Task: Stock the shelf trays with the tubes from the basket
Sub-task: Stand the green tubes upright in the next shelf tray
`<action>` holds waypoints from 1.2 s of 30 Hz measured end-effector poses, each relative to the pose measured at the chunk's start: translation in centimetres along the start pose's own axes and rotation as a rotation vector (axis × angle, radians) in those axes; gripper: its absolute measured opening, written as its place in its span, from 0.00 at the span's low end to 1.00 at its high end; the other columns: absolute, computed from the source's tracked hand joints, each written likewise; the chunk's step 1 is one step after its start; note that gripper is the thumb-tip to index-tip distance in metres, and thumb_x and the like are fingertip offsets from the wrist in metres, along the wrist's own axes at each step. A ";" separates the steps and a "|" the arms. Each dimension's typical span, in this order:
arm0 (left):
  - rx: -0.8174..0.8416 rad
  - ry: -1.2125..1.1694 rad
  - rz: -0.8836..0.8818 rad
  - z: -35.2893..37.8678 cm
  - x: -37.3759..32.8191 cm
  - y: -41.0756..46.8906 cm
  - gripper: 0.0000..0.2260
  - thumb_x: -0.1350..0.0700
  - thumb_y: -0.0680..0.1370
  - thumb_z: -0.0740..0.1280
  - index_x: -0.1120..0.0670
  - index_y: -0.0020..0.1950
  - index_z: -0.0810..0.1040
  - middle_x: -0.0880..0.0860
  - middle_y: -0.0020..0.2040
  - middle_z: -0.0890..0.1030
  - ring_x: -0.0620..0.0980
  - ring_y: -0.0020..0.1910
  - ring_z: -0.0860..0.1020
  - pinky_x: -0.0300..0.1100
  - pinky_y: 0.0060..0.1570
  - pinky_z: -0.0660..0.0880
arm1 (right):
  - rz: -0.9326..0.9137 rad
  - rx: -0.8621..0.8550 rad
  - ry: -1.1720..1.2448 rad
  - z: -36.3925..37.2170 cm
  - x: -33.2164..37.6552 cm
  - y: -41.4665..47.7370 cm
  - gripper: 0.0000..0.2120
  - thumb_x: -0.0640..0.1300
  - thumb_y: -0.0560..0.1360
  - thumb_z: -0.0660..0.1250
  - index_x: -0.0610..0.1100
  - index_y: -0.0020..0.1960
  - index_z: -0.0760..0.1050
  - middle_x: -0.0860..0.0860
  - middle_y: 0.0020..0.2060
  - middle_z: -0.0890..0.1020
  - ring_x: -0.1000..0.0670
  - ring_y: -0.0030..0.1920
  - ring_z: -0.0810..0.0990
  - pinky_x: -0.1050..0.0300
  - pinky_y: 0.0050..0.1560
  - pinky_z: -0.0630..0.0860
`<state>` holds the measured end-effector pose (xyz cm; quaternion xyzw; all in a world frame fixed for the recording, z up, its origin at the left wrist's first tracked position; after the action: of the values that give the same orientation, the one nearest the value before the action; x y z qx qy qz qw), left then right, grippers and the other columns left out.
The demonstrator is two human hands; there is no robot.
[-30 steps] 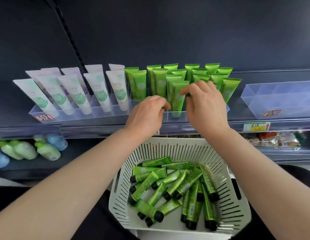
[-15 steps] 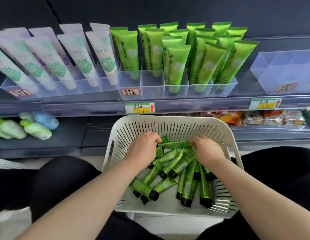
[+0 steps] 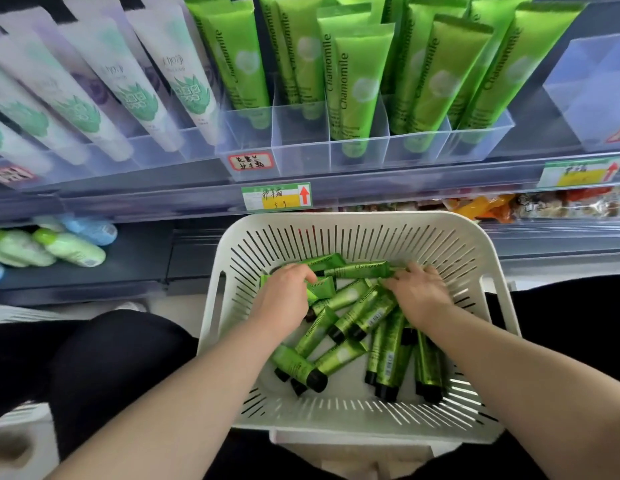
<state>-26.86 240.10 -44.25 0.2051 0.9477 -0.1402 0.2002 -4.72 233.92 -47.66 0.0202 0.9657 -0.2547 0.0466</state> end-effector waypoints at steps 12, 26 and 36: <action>0.114 0.061 -0.078 2.2 3.2 -0.7 0.17 0.56 0.78 0.68 0.54 0.66 0.72 0.52 0.59 0.79 0.50 0.57 0.79 0.47 0.56 0.76 | -0.081 -0.111 0.349 -4.8 1.2 -2.7 0.12 0.51 0.73 0.69 0.52 0.55 0.73 0.54 0.48 0.78 0.48 0.49 0.78 0.54 0.46 0.73; 0.286 -0.042 -0.090 3.8 3.2 -0.9 0.14 0.48 0.75 0.70 0.52 0.58 0.80 0.49 0.47 0.80 0.50 0.47 0.79 0.44 0.48 0.75 | -0.100 -0.234 0.383 -4.6 3.1 -5.0 0.09 0.53 0.75 0.66 0.55 0.55 0.72 0.58 0.44 0.72 0.53 0.40 0.71 0.60 0.35 0.66; 0.471 0.432 0.155 4.7 1.5 -1.7 0.17 0.48 0.73 0.71 0.54 0.59 0.75 0.54 0.54 0.73 0.56 0.54 0.73 0.50 0.46 0.75 | -0.090 -0.257 0.394 -4.6 3.5 -5.1 0.09 0.51 0.75 0.67 0.54 0.55 0.73 0.56 0.47 0.75 0.54 0.42 0.71 0.60 0.36 0.65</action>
<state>-27.39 237.44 -48.73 0.3423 0.8914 -0.2931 -0.0481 -8.88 231.76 -41.52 0.0206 0.9805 -0.1229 -0.1520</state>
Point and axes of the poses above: each hand's wrist, its own y-axis towards the middle knuckle, its own z-axis out of the palm, x = y × z, the point moved 2 cm from there along y, towards the middle knuckle
